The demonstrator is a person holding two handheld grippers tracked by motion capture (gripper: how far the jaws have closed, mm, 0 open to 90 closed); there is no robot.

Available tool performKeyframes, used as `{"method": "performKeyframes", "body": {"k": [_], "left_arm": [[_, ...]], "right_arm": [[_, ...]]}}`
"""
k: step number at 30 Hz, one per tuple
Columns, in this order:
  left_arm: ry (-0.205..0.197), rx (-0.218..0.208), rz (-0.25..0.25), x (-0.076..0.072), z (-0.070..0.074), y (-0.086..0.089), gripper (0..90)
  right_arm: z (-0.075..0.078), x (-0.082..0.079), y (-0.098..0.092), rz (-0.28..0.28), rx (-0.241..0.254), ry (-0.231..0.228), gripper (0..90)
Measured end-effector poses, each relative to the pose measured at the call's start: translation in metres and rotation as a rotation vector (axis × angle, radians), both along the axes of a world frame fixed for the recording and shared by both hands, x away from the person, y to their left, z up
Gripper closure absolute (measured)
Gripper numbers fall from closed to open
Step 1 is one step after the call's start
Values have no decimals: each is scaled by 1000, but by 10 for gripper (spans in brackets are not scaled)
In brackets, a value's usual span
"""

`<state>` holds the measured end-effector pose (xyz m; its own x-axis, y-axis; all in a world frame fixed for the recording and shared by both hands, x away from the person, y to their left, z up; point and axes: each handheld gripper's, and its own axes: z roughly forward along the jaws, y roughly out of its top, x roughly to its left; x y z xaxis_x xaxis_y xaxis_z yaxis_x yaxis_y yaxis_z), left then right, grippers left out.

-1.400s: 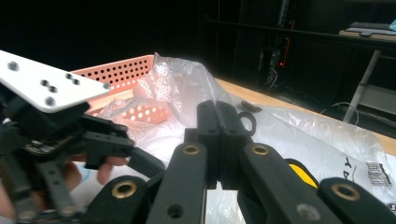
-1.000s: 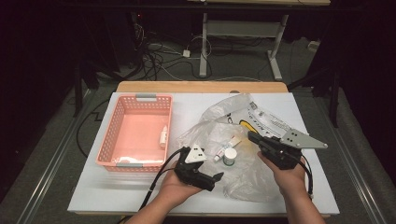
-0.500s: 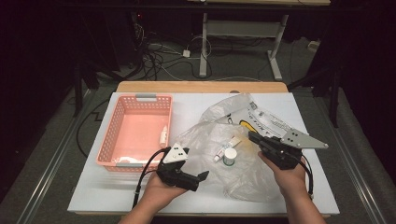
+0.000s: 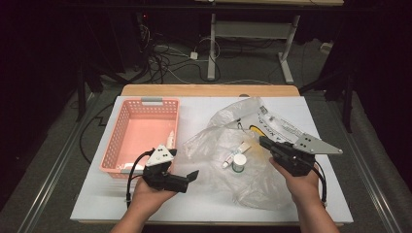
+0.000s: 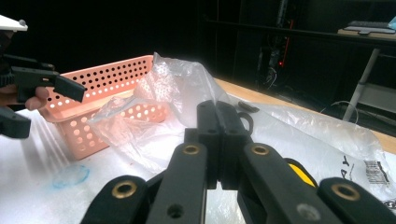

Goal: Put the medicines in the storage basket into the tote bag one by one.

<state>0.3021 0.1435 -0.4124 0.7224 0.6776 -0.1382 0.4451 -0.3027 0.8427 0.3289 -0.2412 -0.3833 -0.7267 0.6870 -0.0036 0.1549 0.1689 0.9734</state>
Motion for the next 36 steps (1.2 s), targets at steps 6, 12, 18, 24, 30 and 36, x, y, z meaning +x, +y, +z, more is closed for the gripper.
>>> {"method": "performKeyframes", "body": {"k": [6,12,18,24,30,36], "left_arm": [[-13,9,60,4,2,19,0],[-14,22,130,9,3,40,0],[2,66,198,14,-1,56,0],[20,61,246,17,-3,72,0],[41,72,255,21,-4,76,0],[23,54,252,24,1,69,0]], "right_arm": [[0,0,0,1,-1,0,900],[1,-1,-2,-3,1,-2,900],[0,0,-1,-4,1,-1,900],[0,1,-3,-9,4,-1,900],[0,0,-2,-6,2,-1,900],[0,-1,-1,-4,1,4,900]]}}
